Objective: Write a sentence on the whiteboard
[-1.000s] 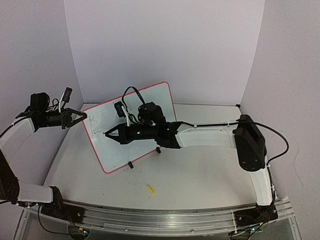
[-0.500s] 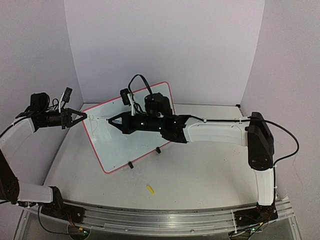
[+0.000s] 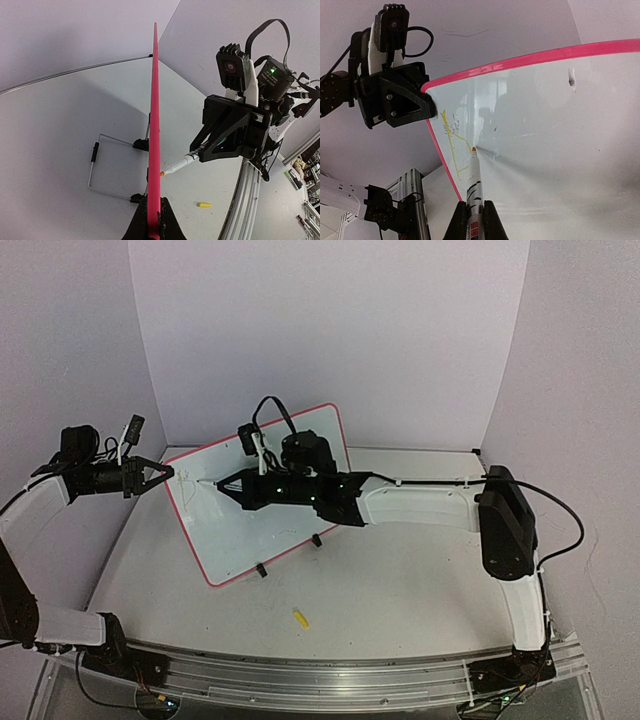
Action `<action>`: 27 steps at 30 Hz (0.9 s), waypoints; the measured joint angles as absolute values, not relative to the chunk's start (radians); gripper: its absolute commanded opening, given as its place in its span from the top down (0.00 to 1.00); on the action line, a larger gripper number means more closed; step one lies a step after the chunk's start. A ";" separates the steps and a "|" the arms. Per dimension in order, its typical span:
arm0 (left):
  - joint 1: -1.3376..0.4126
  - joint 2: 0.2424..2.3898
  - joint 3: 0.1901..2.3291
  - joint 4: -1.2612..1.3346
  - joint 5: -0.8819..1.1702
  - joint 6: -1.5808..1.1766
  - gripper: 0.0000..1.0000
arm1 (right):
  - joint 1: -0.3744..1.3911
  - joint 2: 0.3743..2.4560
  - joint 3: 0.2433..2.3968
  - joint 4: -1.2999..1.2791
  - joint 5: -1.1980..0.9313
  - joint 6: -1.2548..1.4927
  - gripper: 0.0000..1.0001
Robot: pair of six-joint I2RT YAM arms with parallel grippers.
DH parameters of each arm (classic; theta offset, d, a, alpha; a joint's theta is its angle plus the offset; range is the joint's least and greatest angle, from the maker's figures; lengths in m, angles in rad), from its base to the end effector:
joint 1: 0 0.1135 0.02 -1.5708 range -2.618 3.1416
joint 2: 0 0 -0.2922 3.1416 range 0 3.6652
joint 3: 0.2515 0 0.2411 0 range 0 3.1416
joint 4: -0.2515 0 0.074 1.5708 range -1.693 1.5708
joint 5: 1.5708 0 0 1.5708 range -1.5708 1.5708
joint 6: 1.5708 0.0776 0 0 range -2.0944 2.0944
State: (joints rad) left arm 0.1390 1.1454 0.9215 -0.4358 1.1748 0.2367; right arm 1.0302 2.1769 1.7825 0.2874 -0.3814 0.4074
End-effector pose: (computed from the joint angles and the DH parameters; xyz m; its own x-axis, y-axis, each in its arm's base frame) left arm 0.2303 -0.0401 0.3226 -0.4333 0.0307 -0.9007 0.7922 0.4895 -0.3644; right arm 0.2687 0.5038 0.3037 -0.4412 -0.0205 -0.8972 -0.8838 0.1835 0.4305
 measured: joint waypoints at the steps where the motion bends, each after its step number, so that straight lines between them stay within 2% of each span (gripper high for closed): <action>1: 0.139 1.145 0.921 -0.436 1.175 0.237 1.00 | 1.030 2.177 1.784 0.283 -0.379 0.408 1.00; 27: 0.140 1.145 0.923 -0.435 1.149 0.228 1.00 | 1.028 2.165 1.716 0.311 -0.316 0.421 1.00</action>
State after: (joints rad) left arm 0.1402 1.1454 0.9226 -0.4355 1.1489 0.2276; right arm 1.0283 2.1651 1.7165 0.3106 -0.3165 0.4205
